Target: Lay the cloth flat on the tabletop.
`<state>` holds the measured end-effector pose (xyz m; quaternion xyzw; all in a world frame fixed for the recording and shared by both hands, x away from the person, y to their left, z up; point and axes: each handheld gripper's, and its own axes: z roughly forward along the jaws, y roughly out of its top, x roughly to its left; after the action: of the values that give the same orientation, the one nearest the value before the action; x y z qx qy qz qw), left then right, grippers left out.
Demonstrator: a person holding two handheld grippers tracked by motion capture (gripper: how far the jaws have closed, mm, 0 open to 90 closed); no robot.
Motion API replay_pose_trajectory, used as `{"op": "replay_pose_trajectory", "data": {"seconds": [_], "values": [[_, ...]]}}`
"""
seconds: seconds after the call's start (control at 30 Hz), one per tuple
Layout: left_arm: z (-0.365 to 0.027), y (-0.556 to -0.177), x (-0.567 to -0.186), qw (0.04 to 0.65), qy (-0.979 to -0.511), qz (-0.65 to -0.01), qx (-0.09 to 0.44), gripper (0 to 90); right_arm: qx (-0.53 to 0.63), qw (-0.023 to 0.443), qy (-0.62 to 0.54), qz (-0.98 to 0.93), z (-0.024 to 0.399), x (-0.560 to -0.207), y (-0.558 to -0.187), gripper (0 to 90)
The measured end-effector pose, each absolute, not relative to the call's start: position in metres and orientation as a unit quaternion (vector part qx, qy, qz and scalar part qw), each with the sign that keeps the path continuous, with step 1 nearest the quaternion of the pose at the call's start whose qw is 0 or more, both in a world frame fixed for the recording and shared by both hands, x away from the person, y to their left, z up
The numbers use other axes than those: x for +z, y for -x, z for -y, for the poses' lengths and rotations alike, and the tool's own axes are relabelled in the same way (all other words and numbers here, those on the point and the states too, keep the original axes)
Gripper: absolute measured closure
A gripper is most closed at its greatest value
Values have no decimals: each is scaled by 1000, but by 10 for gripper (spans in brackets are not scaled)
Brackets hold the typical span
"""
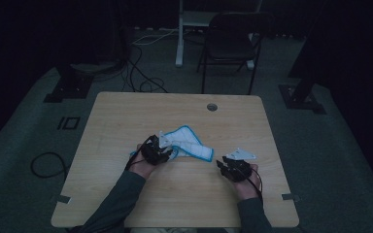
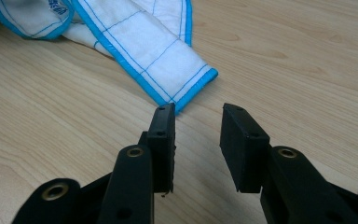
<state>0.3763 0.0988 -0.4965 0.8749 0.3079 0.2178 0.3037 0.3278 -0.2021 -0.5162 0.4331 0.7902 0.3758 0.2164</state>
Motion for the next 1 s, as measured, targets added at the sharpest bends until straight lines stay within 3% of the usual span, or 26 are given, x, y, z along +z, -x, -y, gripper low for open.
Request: {"op": "replay_pose_trajectory", "data": {"seconds": [0.3,0.5,1.0], "values": [[-82,-380,-511,291,-880,-306,218,600,376,216,-436,-789,203,-517,-328,657],[-81,-377,-509,285,-886,-296,217,887,376,217,-435,-789,204,-517,-327,657],[-90,-343,-493,327,-883,-276,190,900,376,218,-437,-787,205,-517,-327,657]]}}
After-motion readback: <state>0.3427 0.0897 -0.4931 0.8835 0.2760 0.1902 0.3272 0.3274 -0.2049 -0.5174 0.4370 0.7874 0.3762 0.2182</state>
